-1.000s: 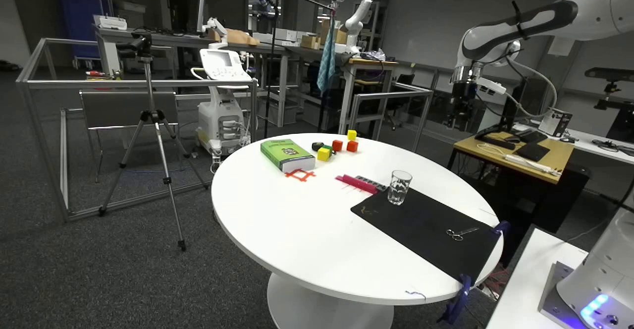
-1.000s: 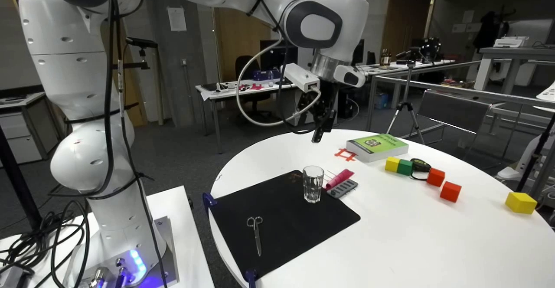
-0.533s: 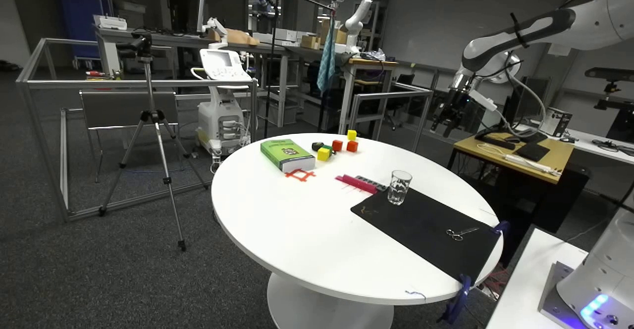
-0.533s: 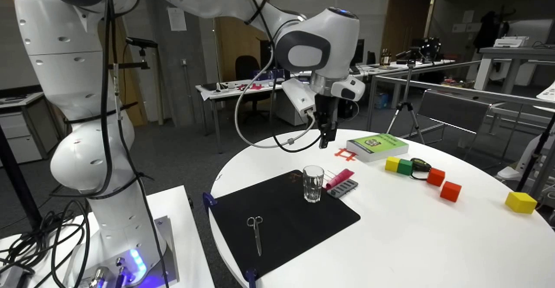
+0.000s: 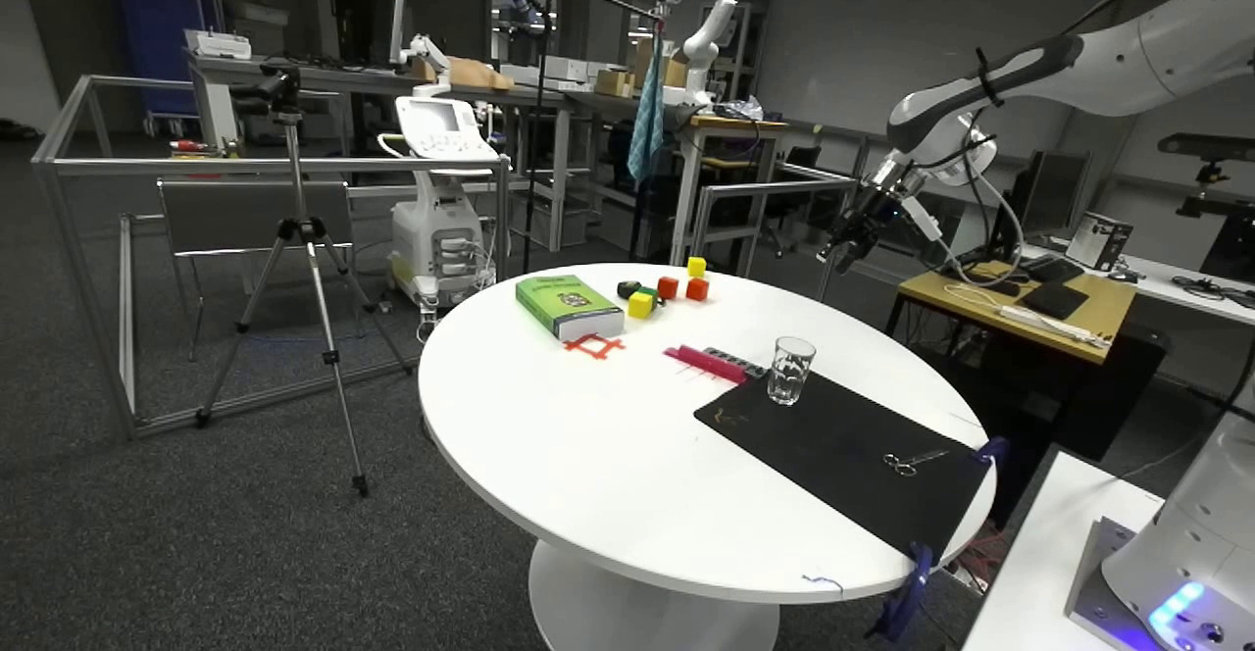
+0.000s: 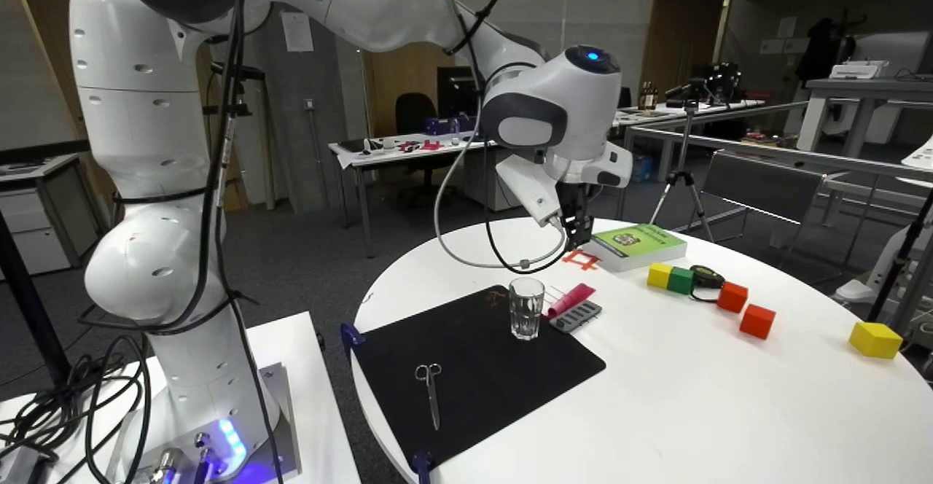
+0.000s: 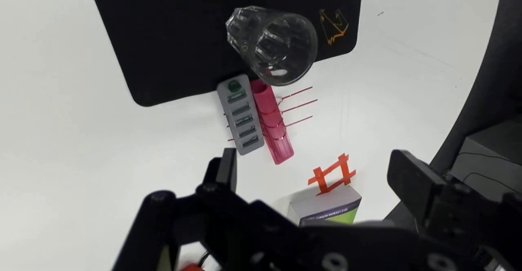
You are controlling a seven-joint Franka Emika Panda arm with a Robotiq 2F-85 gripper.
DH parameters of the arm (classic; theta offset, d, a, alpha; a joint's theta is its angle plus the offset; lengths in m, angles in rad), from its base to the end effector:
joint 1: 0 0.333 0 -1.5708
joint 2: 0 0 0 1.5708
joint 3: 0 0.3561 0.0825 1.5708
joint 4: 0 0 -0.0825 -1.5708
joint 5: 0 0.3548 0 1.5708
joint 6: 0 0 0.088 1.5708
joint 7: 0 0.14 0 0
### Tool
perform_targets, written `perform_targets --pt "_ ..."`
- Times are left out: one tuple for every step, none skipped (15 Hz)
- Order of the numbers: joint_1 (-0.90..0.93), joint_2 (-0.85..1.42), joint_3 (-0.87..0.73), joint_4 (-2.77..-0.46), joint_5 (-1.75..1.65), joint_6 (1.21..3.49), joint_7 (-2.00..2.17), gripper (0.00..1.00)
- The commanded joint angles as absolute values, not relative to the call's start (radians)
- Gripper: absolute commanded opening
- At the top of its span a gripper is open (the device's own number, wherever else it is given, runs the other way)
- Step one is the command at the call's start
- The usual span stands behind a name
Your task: Lift the black object from the table and put it in the glass cup
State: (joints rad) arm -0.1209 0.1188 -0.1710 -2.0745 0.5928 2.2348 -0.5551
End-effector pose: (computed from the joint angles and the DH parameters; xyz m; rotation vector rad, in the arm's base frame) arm 0.5456 -0.1290 0.4088 -2.7273 0.1315 -0.3152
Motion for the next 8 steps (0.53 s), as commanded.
perform_targets --pt "-0.149 0.240 -0.128 -1.930 0.604 2.244 -0.574 1.00" --pt "-0.151 0.272 -0.117 -1.899 0.599 2.243 -0.562 1.00" --pt "-0.157 0.299 -0.106 -1.872 0.598 2.238 -0.557 1.00" --pt "-0.164 0.318 -0.096 -1.850 0.594 2.232 -0.549 1.00" --pt "-0.170 0.333 -0.088 -1.830 0.581 2.211 -0.532 1.00" --pt "-0.176 0.340 -0.083 -1.815 0.571 2.179 -0.508 1.00" --pt "-0.176 0.314 -0.073 -1.874 0.574 2.232 -0.534 1.00" --pt "-0.180 0.329 -0.067 -1.857 0.572 2.227 -0.526 1.00"
